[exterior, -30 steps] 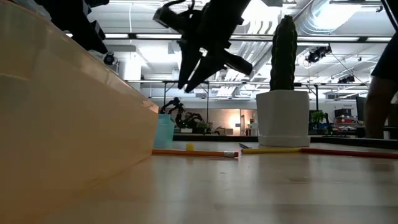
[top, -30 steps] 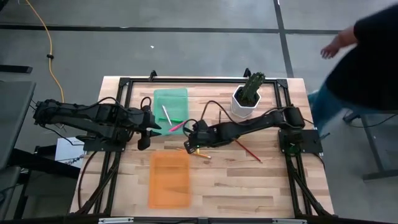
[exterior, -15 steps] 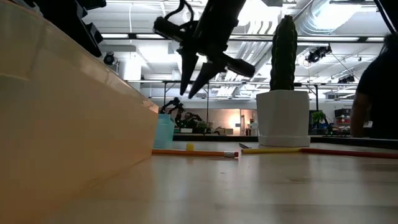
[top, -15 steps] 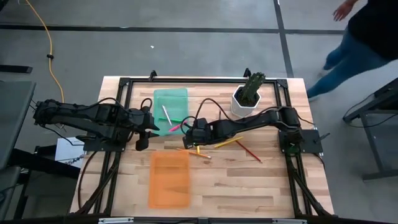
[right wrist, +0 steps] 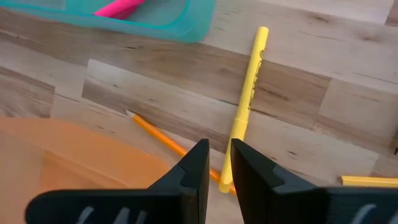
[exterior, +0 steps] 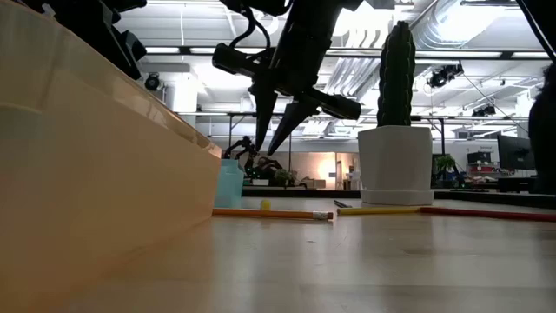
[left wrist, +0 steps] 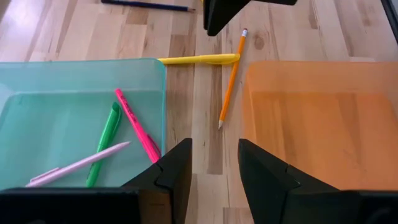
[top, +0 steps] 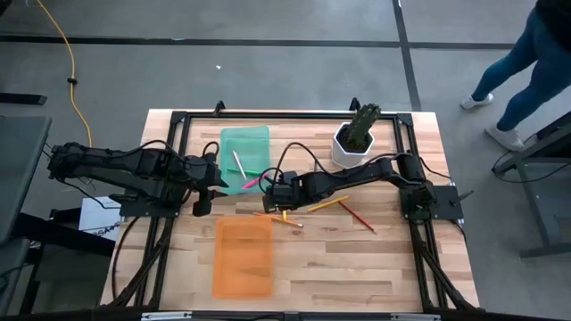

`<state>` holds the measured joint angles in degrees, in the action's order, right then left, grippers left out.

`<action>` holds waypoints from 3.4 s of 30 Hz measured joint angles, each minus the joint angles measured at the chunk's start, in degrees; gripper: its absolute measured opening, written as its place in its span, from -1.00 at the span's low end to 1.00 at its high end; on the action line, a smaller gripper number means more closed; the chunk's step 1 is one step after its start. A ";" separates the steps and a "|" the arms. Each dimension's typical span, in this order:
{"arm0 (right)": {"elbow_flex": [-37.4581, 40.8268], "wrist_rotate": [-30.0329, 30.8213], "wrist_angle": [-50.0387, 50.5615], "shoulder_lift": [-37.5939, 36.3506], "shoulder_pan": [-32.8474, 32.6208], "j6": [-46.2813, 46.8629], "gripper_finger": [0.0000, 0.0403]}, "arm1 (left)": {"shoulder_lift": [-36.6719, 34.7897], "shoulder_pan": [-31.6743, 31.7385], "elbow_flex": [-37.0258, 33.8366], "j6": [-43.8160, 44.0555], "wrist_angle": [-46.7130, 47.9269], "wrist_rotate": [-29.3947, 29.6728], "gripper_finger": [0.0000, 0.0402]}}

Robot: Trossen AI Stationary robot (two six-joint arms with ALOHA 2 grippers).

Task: Sort pens & pencils
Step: Put the yellow pen into the green bin

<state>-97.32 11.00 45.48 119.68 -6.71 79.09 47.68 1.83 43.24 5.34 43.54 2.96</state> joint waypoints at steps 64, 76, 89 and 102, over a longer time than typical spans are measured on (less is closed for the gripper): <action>0.04 -10.60 -0.39 7.21 1.84 -1.12 -0.47 | 0.02 0.00 0.00 -2.09 0.08 0.00 -0.41; 0.04 -11.43 3.75 7.52 2.26 -2.62 -0.47 | 0.02 0.01 0.00 -2.09 0.17 -0.02 -0.41; 0.04 -11.47 3.62 7.50 2.30 -3.04 -0.47 | 0.02 0.01 0.00 -2.08 0.13 -0.01 -0.41; 0.04 -11.71 3.57 7.50 2.35 -4.46 -0.66 | 0.02 0.02 0.00 -2.07 0.12 0.00 -0.41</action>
<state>-97.27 -0.71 49.06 127.17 -4.35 74.63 47.70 1.84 43.24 3.27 43.66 2.96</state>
